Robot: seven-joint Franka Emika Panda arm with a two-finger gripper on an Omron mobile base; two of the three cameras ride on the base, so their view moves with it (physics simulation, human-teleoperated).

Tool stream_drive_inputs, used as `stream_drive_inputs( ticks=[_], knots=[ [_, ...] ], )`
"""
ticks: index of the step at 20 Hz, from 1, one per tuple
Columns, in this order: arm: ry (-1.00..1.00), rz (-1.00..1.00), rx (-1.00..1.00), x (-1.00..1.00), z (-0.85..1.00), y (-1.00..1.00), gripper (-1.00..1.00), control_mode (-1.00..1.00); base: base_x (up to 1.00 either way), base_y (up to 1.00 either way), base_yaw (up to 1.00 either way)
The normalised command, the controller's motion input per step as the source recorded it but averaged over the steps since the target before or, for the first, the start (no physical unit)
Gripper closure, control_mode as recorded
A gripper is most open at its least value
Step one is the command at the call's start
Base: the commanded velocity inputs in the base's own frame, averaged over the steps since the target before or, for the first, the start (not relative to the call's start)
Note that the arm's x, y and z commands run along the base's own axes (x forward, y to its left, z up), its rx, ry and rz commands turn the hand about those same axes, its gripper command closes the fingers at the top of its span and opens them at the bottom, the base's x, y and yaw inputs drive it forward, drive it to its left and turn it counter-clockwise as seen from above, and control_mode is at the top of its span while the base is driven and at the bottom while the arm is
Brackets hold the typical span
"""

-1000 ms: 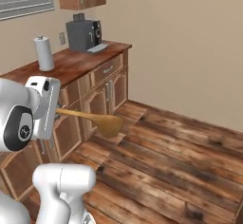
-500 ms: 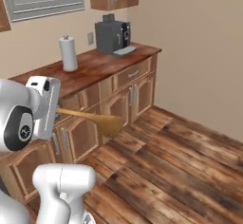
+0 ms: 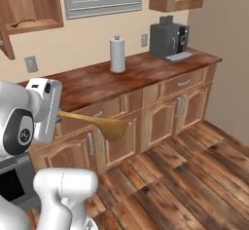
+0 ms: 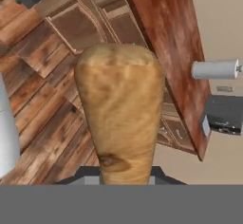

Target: Organize the utensils by type. Pick up the wooden spoons from the counter and place them in the open cabinet. Then pick up the metallic utensils from the counter and place them in the open drawer.

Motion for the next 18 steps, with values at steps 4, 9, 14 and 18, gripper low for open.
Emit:
stream_drive_inputs(
  ticks=[4, 9, 14, 18],
  knots=[
    [0.00, 0.00, 0.00, 0.00, 0.00, 0.00, 1.00, 1.00, 0.46, 0.00, 0.52],
    [0.00, 0.00, 0.00, 0.00, 0.00, 0.00, 1.00, 1.00, 0.66, -0.14, 0.49],
    [0.00, 0.00, 0.00, 0.00, 0.00, 0.00, 1.00, 1.00, 0.64, -0.35, 0.47],
    [0.00, 0.00, 0.00, 0.00, 0.00, 0.00, 1.00, 1.00, 0.66, -0.45, 0.41]
  ],
)
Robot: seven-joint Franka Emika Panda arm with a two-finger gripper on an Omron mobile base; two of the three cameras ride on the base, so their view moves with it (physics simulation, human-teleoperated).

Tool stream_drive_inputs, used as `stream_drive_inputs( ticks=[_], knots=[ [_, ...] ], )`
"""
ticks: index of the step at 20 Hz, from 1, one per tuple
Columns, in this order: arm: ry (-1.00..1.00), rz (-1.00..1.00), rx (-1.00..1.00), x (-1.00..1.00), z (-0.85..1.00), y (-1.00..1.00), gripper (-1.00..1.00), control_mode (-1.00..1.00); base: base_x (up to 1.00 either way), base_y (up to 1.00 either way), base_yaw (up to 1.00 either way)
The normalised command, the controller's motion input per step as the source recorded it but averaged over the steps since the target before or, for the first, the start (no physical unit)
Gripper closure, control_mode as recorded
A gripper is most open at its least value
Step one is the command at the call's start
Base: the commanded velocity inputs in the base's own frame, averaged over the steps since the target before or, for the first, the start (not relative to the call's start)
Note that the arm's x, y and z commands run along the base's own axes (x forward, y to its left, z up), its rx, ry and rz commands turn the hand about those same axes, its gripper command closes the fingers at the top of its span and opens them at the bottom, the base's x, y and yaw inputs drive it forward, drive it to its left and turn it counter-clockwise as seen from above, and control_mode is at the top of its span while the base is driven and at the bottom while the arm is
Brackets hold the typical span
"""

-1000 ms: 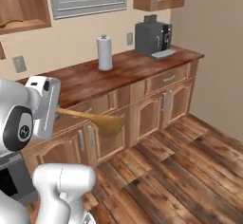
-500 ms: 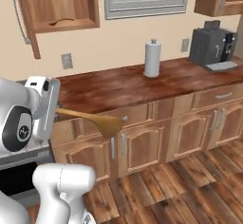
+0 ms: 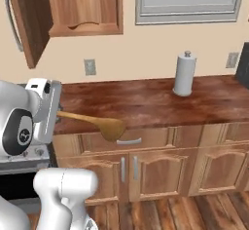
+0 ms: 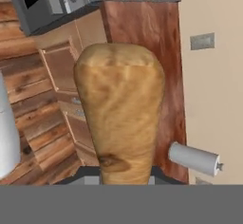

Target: Organize the utensils by type. Pick up the wooden spoons from the counter and place them in the open cabinet. Then pick up the metallic utensils from the counter and place them in the open drawer.

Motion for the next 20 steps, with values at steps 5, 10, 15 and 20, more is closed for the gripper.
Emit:
stream_drive_inputs(
  ticks=[5, 10, 15, 20],
  knots=[
    [0.00, 0.00, 0.00, 0.00, 0.00, 0.00, 1.00, 1.00, 0.64, -0.56, 0.36],
    [0.00, 0.00, 0.00, 0.00, 0.00, 0.00, 1.00, 1.00, 0.57, -0.37, 0.23],
    [0.00, 0.00, 0.00, 0.00, 0.00, 0.00, 1.00, 1.00, 0.56, -0.11, 0.11],
    [0.00, 0.00, 0.00, 0.00, 0.00, 0.00, 1.00, 1.00, 0.51, -0.01, 0.14]
  ],
)
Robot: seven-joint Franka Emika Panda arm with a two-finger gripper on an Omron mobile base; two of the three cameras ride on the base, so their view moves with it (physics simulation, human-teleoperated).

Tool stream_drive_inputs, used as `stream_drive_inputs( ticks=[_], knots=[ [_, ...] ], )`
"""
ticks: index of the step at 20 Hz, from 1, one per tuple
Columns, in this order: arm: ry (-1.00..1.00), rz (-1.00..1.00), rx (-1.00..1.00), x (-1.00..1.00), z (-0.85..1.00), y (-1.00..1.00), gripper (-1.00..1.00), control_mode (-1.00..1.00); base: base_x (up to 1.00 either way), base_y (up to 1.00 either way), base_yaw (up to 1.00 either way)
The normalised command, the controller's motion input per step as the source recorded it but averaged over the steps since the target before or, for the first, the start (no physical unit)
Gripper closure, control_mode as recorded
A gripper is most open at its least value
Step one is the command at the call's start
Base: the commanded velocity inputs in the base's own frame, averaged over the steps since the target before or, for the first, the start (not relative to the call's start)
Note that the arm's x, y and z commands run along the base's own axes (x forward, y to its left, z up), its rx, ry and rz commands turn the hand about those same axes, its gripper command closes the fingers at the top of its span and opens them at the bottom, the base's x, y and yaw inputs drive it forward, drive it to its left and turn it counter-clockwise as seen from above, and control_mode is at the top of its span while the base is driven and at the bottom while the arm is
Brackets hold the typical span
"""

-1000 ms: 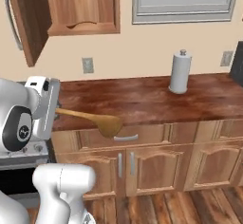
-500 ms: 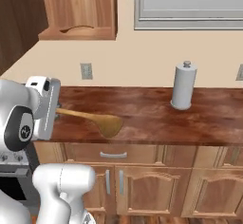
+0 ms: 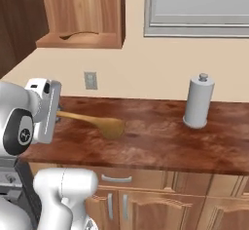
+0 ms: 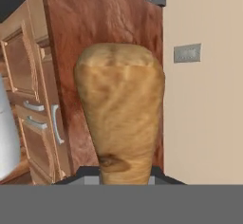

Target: Organize the utensils by type. Pick up the wooden spoons from the counter and place them in the open cabinet. Then pick up the metallic utensils from the counter and place them in the open drawer.

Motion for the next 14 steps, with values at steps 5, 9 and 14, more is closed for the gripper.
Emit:
stream_drive_inputs(
  ticks=[5, 9, 14],
  knots=[
    [0.00, 0.00, 0.00, 0.00, 0.00, 0.00, 1.00, 1.00, 0.45, -0.04, 0.13],
    [0.00, 0.00, 0.00, 0.00, 0.00, 0.00, 1.00, 1.00, 0.42, -0.02, 0.11],
    [-0.03, 0.08, 0.00, 0.09, 0.00, 0.00, 1.00, -1.00, 0.13, 0.00, 0.04]
  ],
)
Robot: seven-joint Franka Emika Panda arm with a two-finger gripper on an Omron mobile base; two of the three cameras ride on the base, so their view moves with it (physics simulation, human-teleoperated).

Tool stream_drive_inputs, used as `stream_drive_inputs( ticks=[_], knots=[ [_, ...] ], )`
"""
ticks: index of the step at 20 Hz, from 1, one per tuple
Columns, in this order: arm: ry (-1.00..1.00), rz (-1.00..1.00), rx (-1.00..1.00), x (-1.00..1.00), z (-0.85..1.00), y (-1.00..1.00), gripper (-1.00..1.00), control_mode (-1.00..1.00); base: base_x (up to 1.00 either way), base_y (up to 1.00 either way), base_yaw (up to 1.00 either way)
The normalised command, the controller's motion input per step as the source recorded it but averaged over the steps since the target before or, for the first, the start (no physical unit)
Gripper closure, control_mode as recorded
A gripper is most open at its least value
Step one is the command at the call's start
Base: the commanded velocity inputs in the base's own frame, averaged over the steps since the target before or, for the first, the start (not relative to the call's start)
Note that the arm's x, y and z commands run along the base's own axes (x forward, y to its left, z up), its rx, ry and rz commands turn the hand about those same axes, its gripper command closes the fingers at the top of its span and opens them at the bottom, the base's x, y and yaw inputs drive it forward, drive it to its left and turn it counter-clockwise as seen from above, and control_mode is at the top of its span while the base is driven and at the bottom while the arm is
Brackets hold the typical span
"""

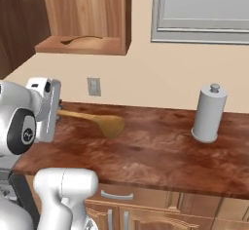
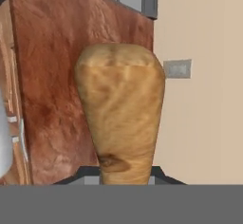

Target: Organize the utensils by type. Pick up the wooden spoons from the counter and place them in the open cabinet. Then pick up the metallic utensils from the counter and place them in the open drawer.

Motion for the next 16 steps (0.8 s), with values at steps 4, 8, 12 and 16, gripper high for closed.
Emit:
stream_drive_inputs(
  ticks=[4, 8, 12, 16],
  knots=[
    [-0.07, 0.26, -0.02, 0.11, 0.00, 0.00, 1.00, -1.00, 0.00, 0.00, 0.00],
    [-0.16, 0.37, -0.06, 0.00, 0.00, 0.00, 1.00, -1.00, 0.00, 0.00, 0.00],
    [-0.27, 0.31, -0.11, -0.17, 0.03, 0.00, 1.00, -1.00, 0.00, 0.00, 0.00],
    [-0.33, 0.25, -0.12, -0.45, 0.19, 0.00, 1.00, -1.00, 0.00, 0.00, 0.00]
  ],
)
